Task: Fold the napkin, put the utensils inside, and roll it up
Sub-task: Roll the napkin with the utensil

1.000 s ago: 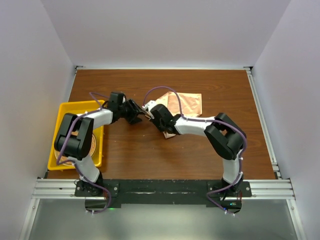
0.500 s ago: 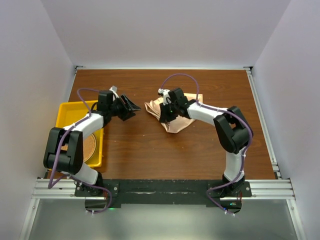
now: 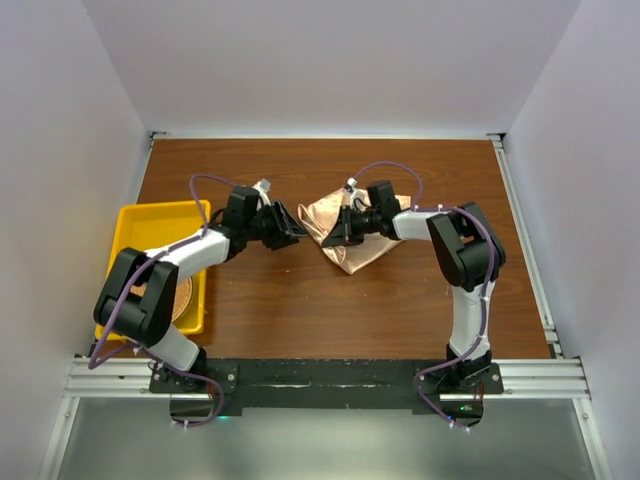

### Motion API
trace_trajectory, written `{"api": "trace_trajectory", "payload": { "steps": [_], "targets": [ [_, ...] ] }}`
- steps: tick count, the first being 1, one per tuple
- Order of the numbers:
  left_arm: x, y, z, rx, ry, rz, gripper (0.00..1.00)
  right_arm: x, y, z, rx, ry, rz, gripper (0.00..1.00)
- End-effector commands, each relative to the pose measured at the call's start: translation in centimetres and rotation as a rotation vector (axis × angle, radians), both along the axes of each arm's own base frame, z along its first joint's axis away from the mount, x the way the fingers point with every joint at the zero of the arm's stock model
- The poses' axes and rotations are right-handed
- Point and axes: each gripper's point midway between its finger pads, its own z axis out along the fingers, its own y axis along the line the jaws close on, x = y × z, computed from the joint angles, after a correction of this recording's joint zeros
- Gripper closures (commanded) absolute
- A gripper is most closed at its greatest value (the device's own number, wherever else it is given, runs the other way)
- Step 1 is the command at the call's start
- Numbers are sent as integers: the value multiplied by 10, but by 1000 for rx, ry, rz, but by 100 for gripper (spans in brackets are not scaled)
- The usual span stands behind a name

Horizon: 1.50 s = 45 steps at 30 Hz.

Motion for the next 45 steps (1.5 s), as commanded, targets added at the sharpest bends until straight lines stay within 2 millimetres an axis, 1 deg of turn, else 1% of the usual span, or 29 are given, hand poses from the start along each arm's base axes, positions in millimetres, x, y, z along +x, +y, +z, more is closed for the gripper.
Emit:
{"api": "trace_trajectory", "payload": {
  "steps": [1,5,7,9,10,12,13,14,15,16,17,18,19,20,21,23,25,26,28,29,30,32,33,36,40,42,43,44,45],
  "targets": [
    [20,-10,9,-8,-69,-10,54,-4,-7,9,72,21,-11,100],
    [29,-15,4,-5,-60,-18,57,-18,-17,-7,66,45,-20,100],
    [35,-18,5,-9,-61,-27,59,-19,-20,-12,63,36,-28,100],
    [38,-22,-4,-7,-40,-38,63,-21,-26,-23,51,67,-47,100],
    [41,-27,-1,-19,-45,-51,66,-19,-30,-26,45,75,-60,100],
    [45,-31,-7,-24,-34,-60,72,-17,-39,-34,33,110,-103,100],
    [49,-34,-3,-37,-47,-67,74,-18,-42,-37,28,122,-112,100],
    [51,-36,-6,-46,-44,-72,78,-13,-47,-41,6,125,-137,100],
    [52,-39,-5,-63,-45,-75,80,-20,-52,-50,-37,162,-132,100],
    [55,-45,0,-95,-71,-94,83,-21,-53,-55,-48,175,-127,100],
    [56,-47,-4,-106,-67,-99,87,-26,-58,-63,-82,216,-137,100],
    [61,-51,2,-139,-99,-103,89,-28,-61,-67,-103,222,-136,100],
    [59,-56,4,-165,-106,-123,90,-28,-64,-72,-117,233,-139,100],
    [59,-59,-2,-179,-100,-132,94,-31,-70,-77,-154,255,-152,100],
    [62,-65,7,-225,-152,-139,96,-32,-73,-81,-180,250,-147,100],
    [60,-74,10,-283,-178,-165,100,-32,-75,-85,-189,261,-147,100],
    [58,-84,20,-347,-233,-177,100,-35,-79,-91,-209,288,-145,100],
    [58,-86,14,-357,-234,-177,100,-36,-80,-92,-212,291,-140,100],
    [56,-92,20,-399,-283,-180,100,-34,-80,-91,-195,296,-140,100],
    [56,-93,14,-406,-281,-176,100,-35,-81,-92,-198,300,-138,100],
    [55,-95,17,-433,-308,-178,100,-34,-81,-92,-199,299,-136,100],
    [56,-96,7,-444,-299,-163,100,-32,-81,-89,-193,294,-134,100],
    [58,-99,9,-457,-325,-163,100,-32,-81,-88,-192,295,-134,100],
    [62,-101,-11,-423,-313,-145,100,-30,-81,-87,-197,295,-133,100],
    [62,-99,-48,-353,-233,-111,100,-28,-80,-85,-195,290,-133,100],
    [62,-93,-79,-272,-129,-65,100,-26,-80,-82,-195,282,-135,100],
    [61,-91,-87,-248,-103,-57,100,-26,-81,-82,-200,280,-132,100],
    [59,-87,-107,-175,-30,-42,100,-26,-82,-82,-203,278,-130,100],
    [57,-83,-118,-132,14,-33,100,-24,-81,-79,-207,267,-127,98]
  ]
}}
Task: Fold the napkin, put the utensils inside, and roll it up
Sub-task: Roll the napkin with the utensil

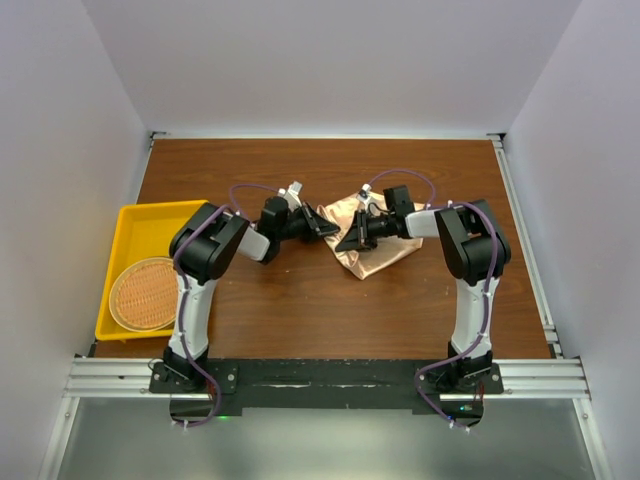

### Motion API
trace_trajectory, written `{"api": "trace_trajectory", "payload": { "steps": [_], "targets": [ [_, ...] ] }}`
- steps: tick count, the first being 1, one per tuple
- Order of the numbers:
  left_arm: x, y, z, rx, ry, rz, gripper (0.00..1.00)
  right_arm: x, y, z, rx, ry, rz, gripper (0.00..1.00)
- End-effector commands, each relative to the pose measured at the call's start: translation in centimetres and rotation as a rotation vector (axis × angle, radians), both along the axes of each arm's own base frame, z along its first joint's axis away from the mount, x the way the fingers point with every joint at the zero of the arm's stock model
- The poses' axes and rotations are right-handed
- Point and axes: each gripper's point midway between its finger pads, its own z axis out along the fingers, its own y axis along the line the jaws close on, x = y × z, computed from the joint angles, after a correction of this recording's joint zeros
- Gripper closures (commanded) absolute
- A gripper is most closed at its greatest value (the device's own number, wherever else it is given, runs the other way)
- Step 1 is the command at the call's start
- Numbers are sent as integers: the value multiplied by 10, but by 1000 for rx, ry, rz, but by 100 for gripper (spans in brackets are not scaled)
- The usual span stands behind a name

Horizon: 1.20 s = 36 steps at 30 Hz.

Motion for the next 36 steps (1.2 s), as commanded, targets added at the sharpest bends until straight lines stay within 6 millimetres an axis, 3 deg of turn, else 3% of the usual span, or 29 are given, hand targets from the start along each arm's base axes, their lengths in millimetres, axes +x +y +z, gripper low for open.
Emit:
{"api": "trace_trajectory", "payload": {
  "steps": [1,5,10,17,22,26,31,36],
  "targets": [
    [-7,20,-71,265,214,56,100,-15,-41,-60,-277,151,-105,96],
    [-9,31,-88,367,263,77,100,-7,-41,-47,-293,109,-86,90],
    [-8,31,-90,395,259,78,100,2,-45,-33,-322,66,-84,69],
    [-7,32,-89,402,258,91,100,18,-48,-6,-374,-13,-74,50],
    [-6,30,-89,401,254,82,100,15,-51,10,-454,-79,-7,41],
    [-7,30,-91,403,270,79,100,7,-34,33,-524,-189,47,34],
    [-8,29,-91,400,273,72,100,6,-23,38,-679,-369,73,25],
    [-9,28,-91,397,279,64,100,9,-6,25,-819,-480,73,23]
  ]
}}
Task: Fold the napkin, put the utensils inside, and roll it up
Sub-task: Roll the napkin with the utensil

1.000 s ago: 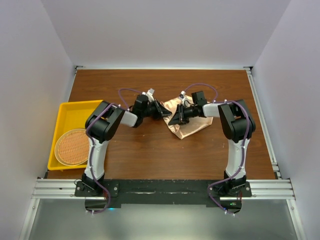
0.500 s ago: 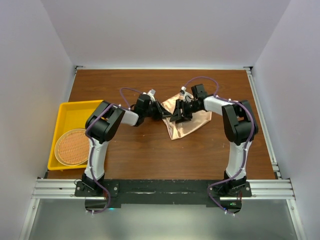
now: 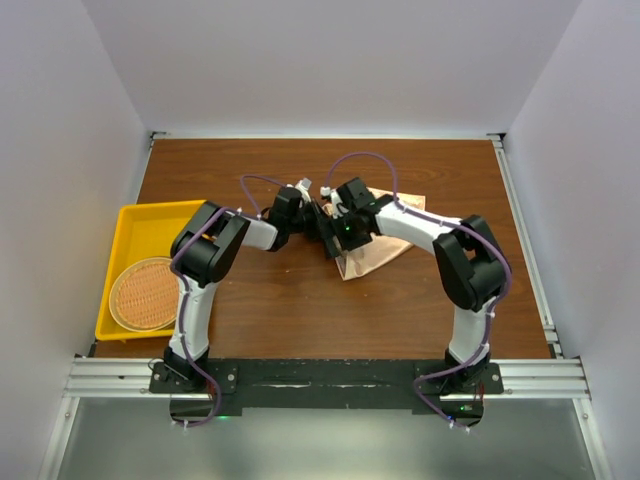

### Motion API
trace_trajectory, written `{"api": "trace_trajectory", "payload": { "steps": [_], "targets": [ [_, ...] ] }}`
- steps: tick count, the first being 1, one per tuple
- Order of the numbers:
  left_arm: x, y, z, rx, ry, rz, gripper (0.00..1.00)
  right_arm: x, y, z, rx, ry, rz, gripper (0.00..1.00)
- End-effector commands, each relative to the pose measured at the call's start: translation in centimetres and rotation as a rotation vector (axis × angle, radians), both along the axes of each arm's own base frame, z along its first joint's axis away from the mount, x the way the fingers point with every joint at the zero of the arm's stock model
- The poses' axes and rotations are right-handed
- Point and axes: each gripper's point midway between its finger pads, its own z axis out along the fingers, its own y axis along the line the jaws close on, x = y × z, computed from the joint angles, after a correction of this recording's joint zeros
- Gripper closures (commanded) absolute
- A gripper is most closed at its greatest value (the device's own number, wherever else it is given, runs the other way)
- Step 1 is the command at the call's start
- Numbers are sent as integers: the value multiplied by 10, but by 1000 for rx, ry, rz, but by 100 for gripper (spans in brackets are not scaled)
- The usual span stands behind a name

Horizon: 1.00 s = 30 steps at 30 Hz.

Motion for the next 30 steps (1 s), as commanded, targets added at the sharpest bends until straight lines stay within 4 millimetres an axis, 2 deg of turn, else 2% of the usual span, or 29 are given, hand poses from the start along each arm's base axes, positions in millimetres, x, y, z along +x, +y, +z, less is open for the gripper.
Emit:
{"api": "trace_trajectory", "payload": {
  "steps": [1,2,3,5,9,11,13,14,15,17,20,21,22,23,24,25,26,27,29,30],
  "targets": [
    [-24,37,-73,208,174,47,100,23,-5,3,-180,-184,-27,23],
    [-24,37,-74,209,177,47,100,19,2,0,-208,-201,-13,9],
    [-24,37,-73,208,176,48,100,25,-4,-1,-269,-252,-38,2],
    [-25,37,-74,209,177,47,100,21,-1,-9,-336,-267,-28,2],
    [-25,38,-74,210,182,48,100,20,-14,-17,-462,-326,-78,8],
    [-24,38,-73,207,182,49,100,17,-17,-24,-475,-307,-86,15],
    [-25,39,-73,205,185,47,100,13,-17,-30,-466,-291,-77,29],
    [-25,39,-74,207,185,46,100,10,-15,-31,-452,-285,-78,52],
    [-25,40,-74,207,187,47,100,8,-14,-34,-438,-268,-70,63],
    [-24,40,-74,205,185,45,100,3,-11,-40,-429,-242,-63,76],
    [-23,39,-67,183,167,21,100,-1,-6,-48,-398,-199,-52,88],
    [-22,38,-62,176,154,11,100,-2,-6,-50,-381,-181,-51,100],
    [-17,37,-46,165,118,6,100,-1,-8,-52,-362,-157,-61,100],
    [-12,41,-36,159,90,7,100,-5,-2,-53,-310,-124,-40,100],
    [-8,40,-11,124,45,0,100,-6,0,-51,-290,-119,-33,100],
    [-4,43,1,106,25,2,100,-5,-1,-50,-267,-110,-35,100],
    [3,52,13,90,16,22,97,-8,8,-47,-202,-89,-5,100],
    [7,56,36,69,-14,31,88,-9,8,-45,-180,-83,-3,100],
    [14,73,55,68,-31,72,75,-7,12,-43,-121,-69,18,100],
    [18,81,75,68,-65,94,65,-13,18,-42,-60,-31,36,100]
  ]
}}
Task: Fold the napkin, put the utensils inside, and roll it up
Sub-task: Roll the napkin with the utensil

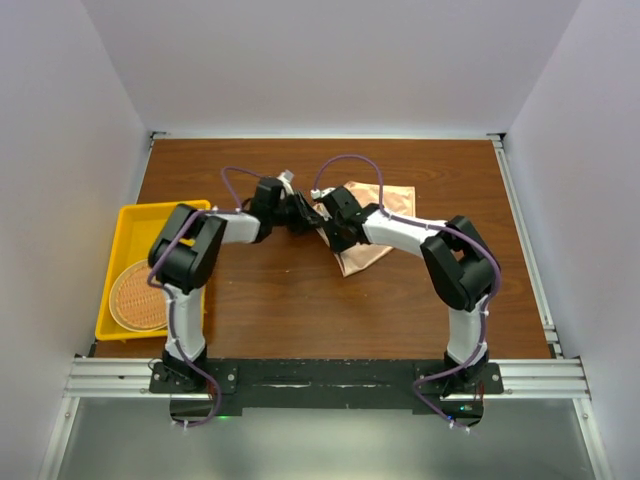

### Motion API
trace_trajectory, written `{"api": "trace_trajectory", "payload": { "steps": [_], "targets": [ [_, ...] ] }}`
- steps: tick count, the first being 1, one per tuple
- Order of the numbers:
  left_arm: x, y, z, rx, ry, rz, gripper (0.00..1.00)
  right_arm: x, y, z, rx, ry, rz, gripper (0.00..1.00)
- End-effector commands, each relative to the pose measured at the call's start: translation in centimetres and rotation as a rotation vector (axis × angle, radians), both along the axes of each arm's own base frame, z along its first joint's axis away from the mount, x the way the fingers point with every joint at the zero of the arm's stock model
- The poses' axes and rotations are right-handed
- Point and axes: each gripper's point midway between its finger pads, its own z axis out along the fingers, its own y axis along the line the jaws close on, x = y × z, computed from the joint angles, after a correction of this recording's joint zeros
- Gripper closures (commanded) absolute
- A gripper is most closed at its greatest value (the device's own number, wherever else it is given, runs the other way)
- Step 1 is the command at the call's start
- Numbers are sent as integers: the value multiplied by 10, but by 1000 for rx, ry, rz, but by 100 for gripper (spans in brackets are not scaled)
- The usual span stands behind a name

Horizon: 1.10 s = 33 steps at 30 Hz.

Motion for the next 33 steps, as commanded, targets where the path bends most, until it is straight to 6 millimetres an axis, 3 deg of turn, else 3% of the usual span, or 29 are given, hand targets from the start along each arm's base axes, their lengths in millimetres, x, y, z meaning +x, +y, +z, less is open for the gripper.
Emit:
{"api": "trace_trajectory", "payload": {
  "steps": [1,2,3,6,7,8,9,14,19,22,23,26,29,33],
  "targets": [
    [17,49,63,32,-95,90,61,-27,3,-25,153,195,68,100],
    [16,59,66,45,-86,107,59,-27,5,-24,186,211,73,100],
    [15,64,82,45,-111,126,55,-31,12,-21,244,245,100,100],
    [5,78,84,87,-56,176,49,-34,19,-18,348,311,122,100],
    [-4,80,76,89,14,197,48,-34,23,-18,380,327,120,100],
    [-7,79,72,86,38,204,38,-34,24,-17,401,337,122,100],
    [-15,80,63,94,93,207,34,-37,28,-14,440,365,136,100],
    [-34,57,34,110,259,174,26,-39,38,-16,548,448,134,100],
    [-41,44,36,100,320,192,33,-39,42,-20,650,556,99,100],
    [-38,48,60,77,172,175,36,-36,43,-20,699,625,54,100],
    [-39,49,77,54,111,174,36,-32,42,-22,713,645,39,100],
    [-45,57,79,13,53,148,37,-29,42,-17,739,709,4,100],
    [-56,64,63,-25,81,126,42,-27,38,-18,745,761,-38,100],
    [-52,63,59,-93,43,101,58,-24,40,-18,793,827,-93,100]
  ]
}}
